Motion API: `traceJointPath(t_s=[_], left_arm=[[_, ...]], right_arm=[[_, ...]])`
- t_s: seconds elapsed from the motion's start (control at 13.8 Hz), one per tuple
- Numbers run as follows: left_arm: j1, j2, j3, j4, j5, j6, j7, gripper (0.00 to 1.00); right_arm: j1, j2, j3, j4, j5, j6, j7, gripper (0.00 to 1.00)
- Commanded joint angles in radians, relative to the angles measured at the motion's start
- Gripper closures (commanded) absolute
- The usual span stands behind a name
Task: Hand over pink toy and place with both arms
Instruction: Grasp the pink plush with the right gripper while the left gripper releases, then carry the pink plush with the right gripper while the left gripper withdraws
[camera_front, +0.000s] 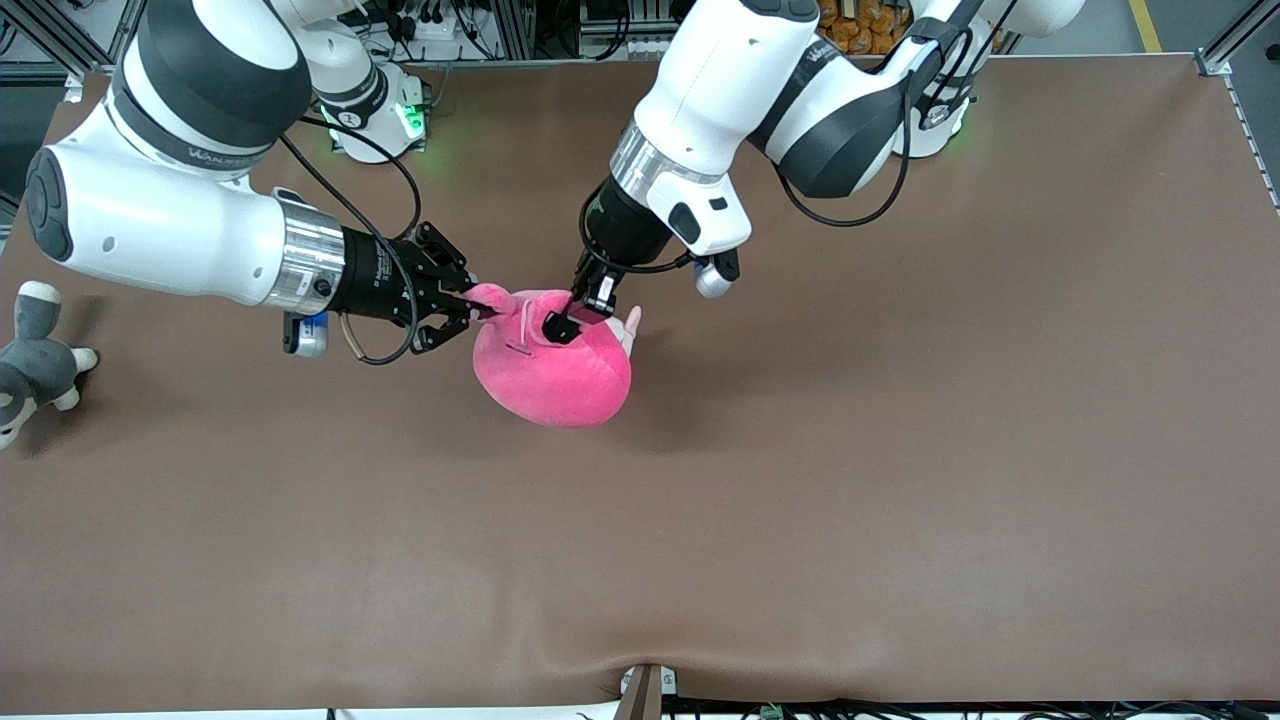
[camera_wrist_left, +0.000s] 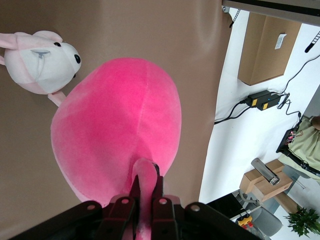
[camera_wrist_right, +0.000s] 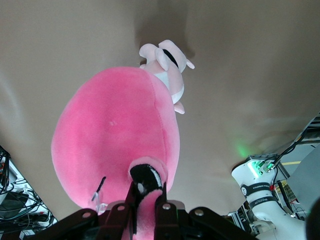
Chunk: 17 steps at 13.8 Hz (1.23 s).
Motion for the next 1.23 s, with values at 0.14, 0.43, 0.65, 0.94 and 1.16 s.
traceJointPath(t_s=[0.14,0.43,0.65,0.94,1.16], left_arm=[[-0.005,-0.01,0.011,0.029,0.082,0.004,-0.022,0.0],[0.056,-0.03,0.012,0.018,0.114,-0.022,0.042,0.0],[0.151,-0.052,0.012,0.014,0.12,-0.141,0.214,0.0],[0.287,-0.107,0.009,-0.011,0.12,-0.311,0.467,0.0],[0.382,-0.19,0.006,-0.075,0.112,-0.405,0.666,0.0]], right_arm=[[-0.06,-0.004,0.006,0.016,-0.005,-0.016,0.017,1.0],[-0.156,-0.01,0.004,0.017,-0.021,-0.145,0.017,1.0],[-0.294,-0.016,0.006,0.022,-0.021,-0.22,-0.03,1.0],[-0.474,-0.008,0.004,0.031,-0.025,-0.326,-0.257,1.0],[-0.575,0.008,0.004,0.014,-0.05,-0.398,-0.422,1.0]])
